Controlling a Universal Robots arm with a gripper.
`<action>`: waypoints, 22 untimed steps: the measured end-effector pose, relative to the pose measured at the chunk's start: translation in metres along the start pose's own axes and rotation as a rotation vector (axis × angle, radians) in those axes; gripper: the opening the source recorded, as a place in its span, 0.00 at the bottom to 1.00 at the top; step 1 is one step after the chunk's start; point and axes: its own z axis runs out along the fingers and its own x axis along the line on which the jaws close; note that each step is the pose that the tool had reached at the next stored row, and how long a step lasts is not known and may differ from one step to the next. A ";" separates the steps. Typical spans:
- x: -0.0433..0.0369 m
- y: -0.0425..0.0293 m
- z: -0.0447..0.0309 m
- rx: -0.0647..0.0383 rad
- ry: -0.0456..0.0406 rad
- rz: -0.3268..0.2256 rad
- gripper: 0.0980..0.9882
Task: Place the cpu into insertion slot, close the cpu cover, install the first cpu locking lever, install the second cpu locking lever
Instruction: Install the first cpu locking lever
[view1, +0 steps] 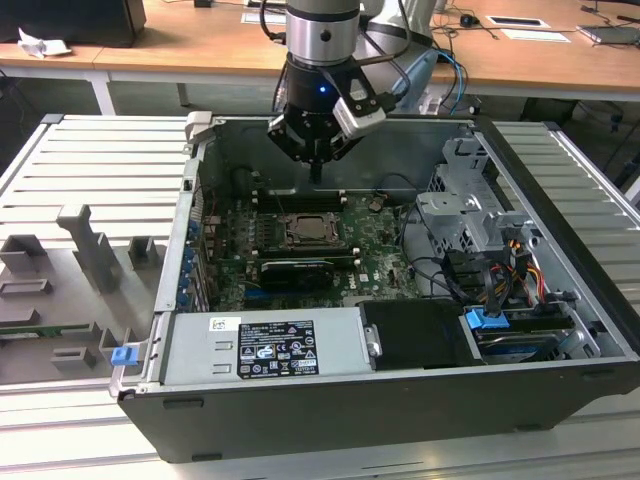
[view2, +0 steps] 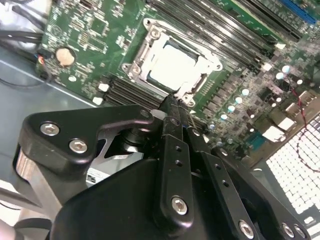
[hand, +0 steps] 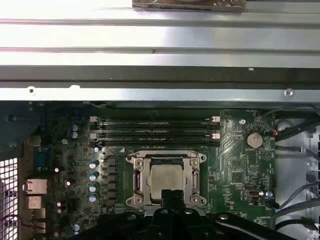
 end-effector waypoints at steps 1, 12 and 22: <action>0.0044 -0.0003 0.0018 0.000 0.0000 -0.005 0.01; 0.0250 -0.0008 0.0081 -0.002 0.0006 -0.028 0.01; 0.0552 -0.0012 0.0202 -0.003 0.0011 -0.046 0.01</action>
